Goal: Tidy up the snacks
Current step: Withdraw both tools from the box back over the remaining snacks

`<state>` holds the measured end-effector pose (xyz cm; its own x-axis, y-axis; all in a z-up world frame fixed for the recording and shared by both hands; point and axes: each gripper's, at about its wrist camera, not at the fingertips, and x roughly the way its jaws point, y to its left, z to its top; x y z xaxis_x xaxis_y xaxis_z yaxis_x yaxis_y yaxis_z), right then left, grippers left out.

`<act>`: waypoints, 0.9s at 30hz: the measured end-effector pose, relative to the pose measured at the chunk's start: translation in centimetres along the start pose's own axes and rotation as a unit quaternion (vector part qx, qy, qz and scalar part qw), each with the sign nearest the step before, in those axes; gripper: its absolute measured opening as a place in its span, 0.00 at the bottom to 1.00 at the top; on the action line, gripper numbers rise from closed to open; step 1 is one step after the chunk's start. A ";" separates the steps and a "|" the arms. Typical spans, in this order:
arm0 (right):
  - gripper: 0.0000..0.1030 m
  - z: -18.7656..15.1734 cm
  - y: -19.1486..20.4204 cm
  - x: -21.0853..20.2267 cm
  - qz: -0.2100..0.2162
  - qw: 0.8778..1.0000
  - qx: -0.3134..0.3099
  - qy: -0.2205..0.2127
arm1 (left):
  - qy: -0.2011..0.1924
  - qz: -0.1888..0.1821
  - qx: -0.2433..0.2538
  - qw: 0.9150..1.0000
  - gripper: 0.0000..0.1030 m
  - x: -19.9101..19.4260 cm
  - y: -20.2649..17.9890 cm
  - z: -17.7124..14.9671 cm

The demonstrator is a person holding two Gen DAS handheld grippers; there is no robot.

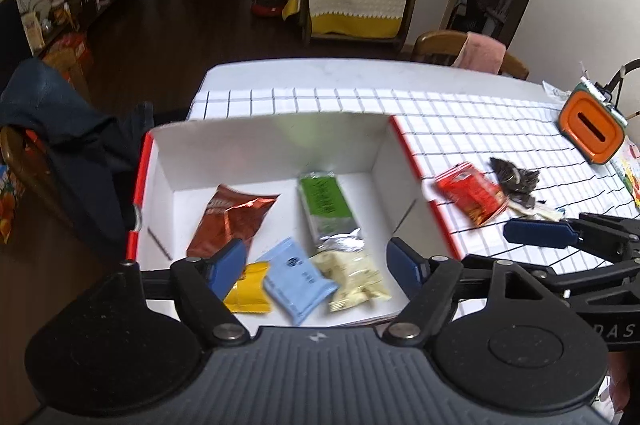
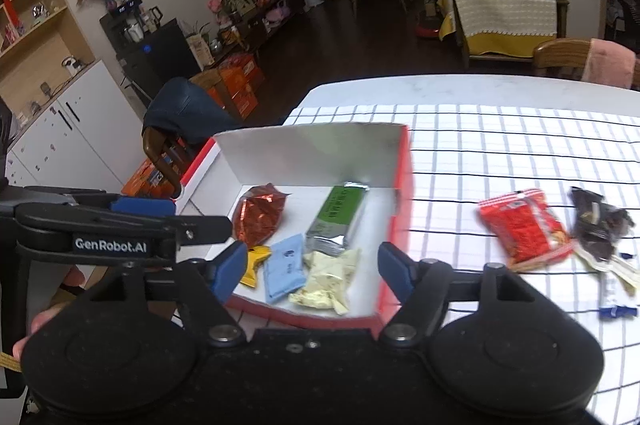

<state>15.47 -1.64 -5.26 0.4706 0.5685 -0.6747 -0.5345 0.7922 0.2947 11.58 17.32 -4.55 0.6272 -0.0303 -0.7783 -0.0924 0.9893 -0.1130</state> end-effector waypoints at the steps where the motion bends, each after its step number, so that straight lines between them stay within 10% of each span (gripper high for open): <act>1: 0.76 -0.1 -0.4 -0.5 -0.003 1.000 0.002 -0.003 | -0.006 -0.002 0.001 1.000 0.80 -0.2 -0.6 0.0; 27: 0.93 -4.9 -19.0 -10.5 -0.092 0.995 0.029 -0.024 | 0.006 -0.051 0.023 0.998 0.85 4.5 -19.5 0.1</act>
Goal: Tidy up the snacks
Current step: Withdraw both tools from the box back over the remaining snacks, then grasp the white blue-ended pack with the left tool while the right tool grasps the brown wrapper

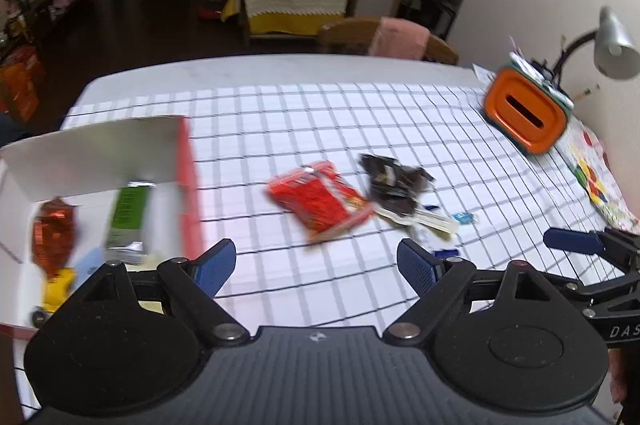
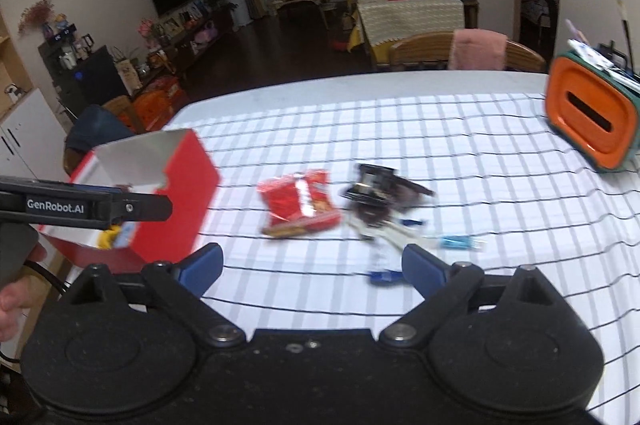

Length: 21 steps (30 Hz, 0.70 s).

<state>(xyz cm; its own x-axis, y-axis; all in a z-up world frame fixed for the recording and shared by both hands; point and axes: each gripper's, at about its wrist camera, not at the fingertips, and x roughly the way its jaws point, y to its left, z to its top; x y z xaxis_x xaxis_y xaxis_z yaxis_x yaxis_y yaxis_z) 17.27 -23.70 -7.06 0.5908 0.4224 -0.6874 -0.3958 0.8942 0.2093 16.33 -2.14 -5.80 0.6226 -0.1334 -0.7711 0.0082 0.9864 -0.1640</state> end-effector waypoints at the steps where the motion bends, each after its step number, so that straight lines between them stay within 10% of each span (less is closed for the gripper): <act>1: 0.93 -0.1 -0.8 -0.1 -0.002 1.000 -0.001 0.002 | 0.002 -0.001 0.006 1.000 0.85 0.5 -1.0 -0.1; 21: 0.92 1.0 -14.0 3.7 -0.036 0.999 -0.010 0.031 | 0.069 -0.016 0.047 0.996 0.85 13.2 -12.9 -1.5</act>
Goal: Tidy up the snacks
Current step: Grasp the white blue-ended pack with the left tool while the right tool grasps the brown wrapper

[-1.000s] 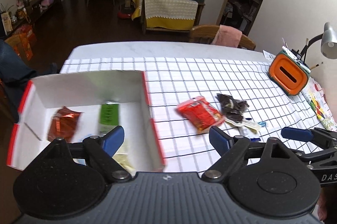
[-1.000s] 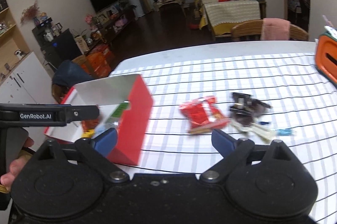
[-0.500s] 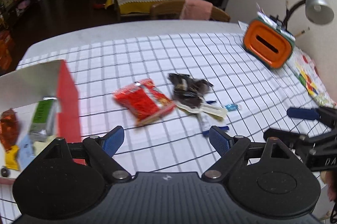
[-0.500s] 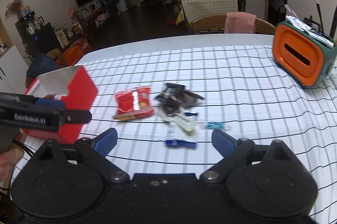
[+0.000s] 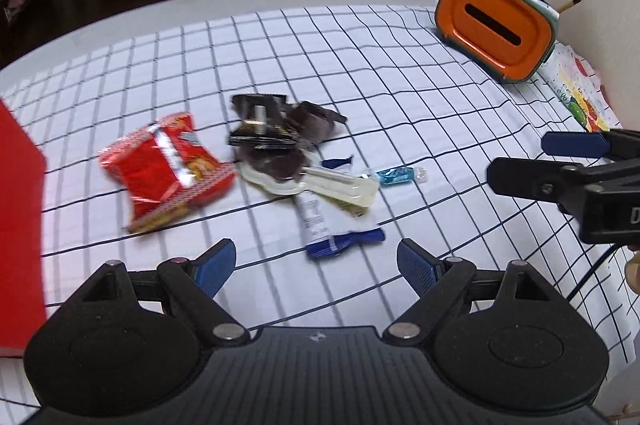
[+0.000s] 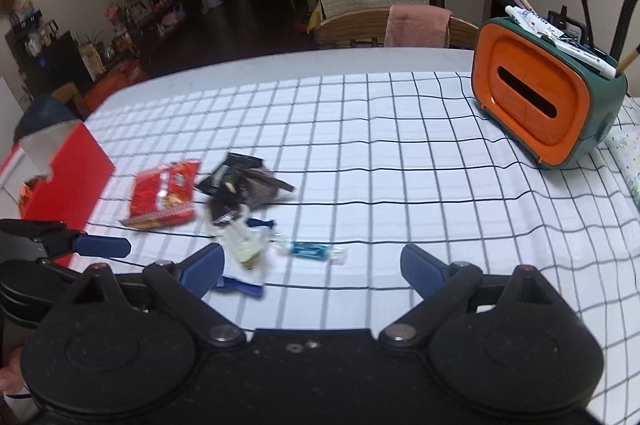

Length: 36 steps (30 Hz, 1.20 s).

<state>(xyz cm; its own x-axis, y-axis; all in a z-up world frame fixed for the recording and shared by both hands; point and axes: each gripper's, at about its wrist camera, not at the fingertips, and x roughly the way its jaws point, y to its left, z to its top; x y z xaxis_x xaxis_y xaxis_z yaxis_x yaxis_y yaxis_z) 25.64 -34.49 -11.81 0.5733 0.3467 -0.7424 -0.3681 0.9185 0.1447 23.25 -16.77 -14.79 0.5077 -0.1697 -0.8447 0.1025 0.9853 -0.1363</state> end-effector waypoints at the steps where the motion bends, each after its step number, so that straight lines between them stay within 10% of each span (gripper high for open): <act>1: 0.92 0.1 -0.4 0.5 0.000 1.000 -0.005 0.004 | 0.002 0.002 0.000 1.000 0.85 0.5 -0.3 0.2; 24: 0.85 2.9 -2.9 7.4 0.016 0.998 -0.050 0.047 | 0.044 0.055 -0.024 0.997 0.85 7.6 -1.6 2.8; 36: 0.74 5.0 -0.1 10.6 0.062 0.992 -0.097 0.055 | 0.037 0.032 -0.010 0.999 0.48 7.4 -1.4 2.9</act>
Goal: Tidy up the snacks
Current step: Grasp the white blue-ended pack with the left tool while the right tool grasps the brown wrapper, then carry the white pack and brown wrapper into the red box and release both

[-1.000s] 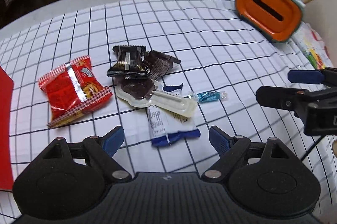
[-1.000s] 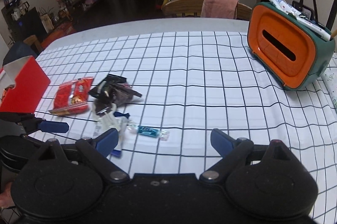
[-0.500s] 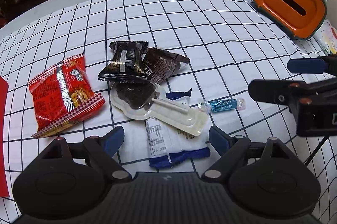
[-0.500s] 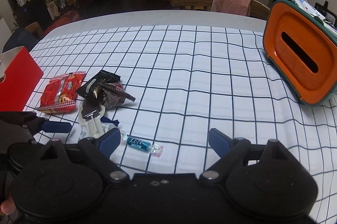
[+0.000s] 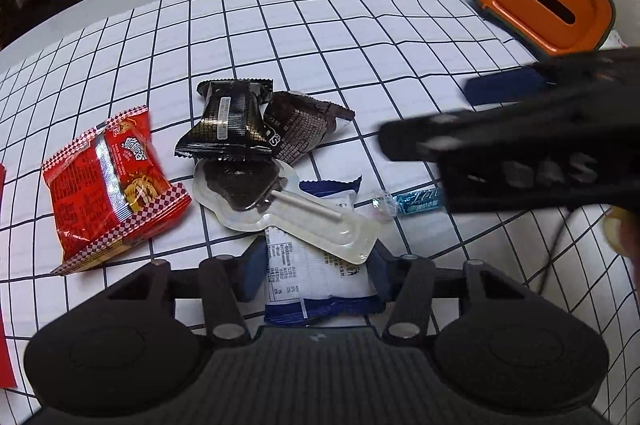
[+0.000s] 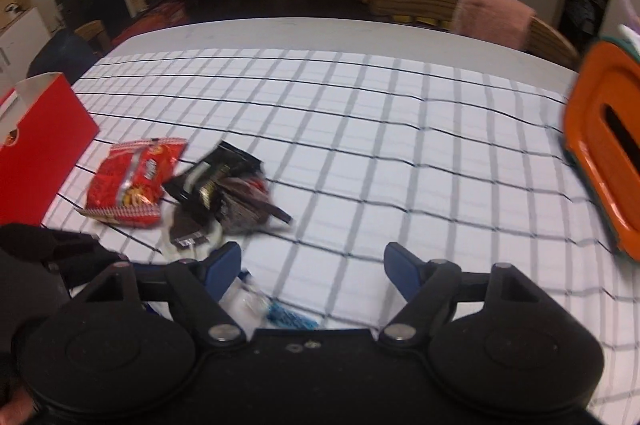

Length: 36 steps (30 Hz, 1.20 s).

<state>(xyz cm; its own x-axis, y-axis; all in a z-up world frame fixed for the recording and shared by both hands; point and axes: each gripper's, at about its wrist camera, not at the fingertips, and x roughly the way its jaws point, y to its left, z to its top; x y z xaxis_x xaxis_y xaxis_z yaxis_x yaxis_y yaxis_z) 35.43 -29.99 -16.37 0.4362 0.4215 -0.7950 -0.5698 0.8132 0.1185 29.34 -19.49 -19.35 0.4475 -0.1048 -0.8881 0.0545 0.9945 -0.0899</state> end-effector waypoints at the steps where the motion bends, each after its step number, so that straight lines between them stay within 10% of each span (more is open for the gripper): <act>1: 0.73 0.4 0.3 0.5 0.008 1.000 -0.003 0.001 | 0.000 -0.004 -0.002 1.000 0.47 -0.1 0.2 0.0; 17: 0.30 2.9 2.2 6.0 0.067 0.997 -0.031 0.027 | 0.020 -0.064 -0.040 0.997 0.44 -2.6 3.6 -3.1; 36: 0.28 -0.5 3.7 -0.9 0.039 0.999 0.014 -0.003 | 0.030 -0.081 -0.048 0.995 0.43 -6.8 6.7 -6.9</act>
<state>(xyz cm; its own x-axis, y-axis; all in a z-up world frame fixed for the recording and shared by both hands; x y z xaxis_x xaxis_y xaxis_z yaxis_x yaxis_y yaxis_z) 32.54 -27.53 -15.48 0.3948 0.4870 -0.7791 -0.5832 0.7881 0.1971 20.47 -12.09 -16.99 0.3857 -0.2651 -0.8837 0.0339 0.9612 -0.2736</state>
